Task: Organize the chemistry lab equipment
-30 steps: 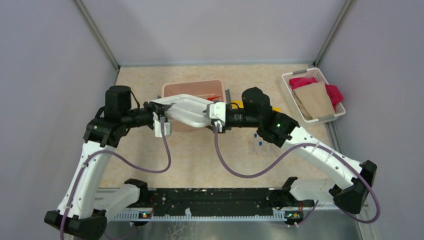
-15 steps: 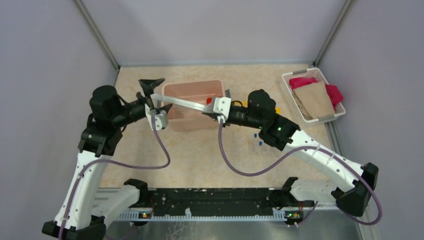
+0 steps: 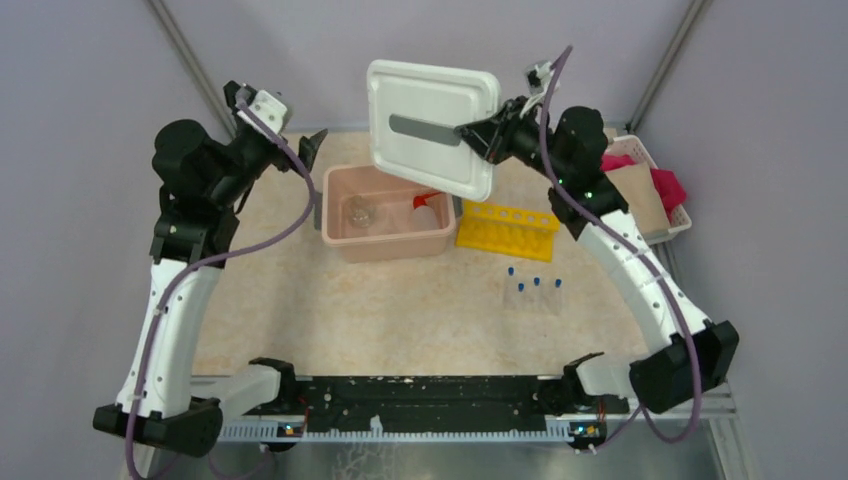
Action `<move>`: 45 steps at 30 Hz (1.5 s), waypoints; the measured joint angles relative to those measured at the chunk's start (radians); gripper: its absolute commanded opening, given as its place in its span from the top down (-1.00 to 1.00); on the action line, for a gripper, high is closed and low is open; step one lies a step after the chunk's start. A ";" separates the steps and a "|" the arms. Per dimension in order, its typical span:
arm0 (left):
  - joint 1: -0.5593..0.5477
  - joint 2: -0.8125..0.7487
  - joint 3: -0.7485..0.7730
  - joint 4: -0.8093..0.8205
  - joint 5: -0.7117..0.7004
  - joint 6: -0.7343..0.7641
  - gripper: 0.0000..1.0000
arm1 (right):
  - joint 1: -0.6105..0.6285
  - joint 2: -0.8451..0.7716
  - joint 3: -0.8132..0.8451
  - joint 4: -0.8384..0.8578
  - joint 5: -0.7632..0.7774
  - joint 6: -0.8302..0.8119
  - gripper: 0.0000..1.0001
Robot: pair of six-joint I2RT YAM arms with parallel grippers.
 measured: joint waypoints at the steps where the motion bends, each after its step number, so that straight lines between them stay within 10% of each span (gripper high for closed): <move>1: 0.018 0.011 0.011 -0.016 -0.002 -0.032 -0.98 | -0.029 0.034 0.033 0.000 -0.026 0.072 1.00; 8: 0.231 0.112 0.063 -0.157 0.048 -0.214 -0.98 | -0.132 0.220 0.066 0.042 -0.229 0.495 1.00; 18: 0.260 0.179 0.048 -0.320 0.059 -0.219 -0.98 | -0.119 0.357 0.019 0.150 -0.364 0.771 1.00; 45: 0.260 0.134 -0.440 -0.118 0.014 -0.014 -0.89 | -0.045 0.690 0.228 0.040 -0.380 0.736 0.89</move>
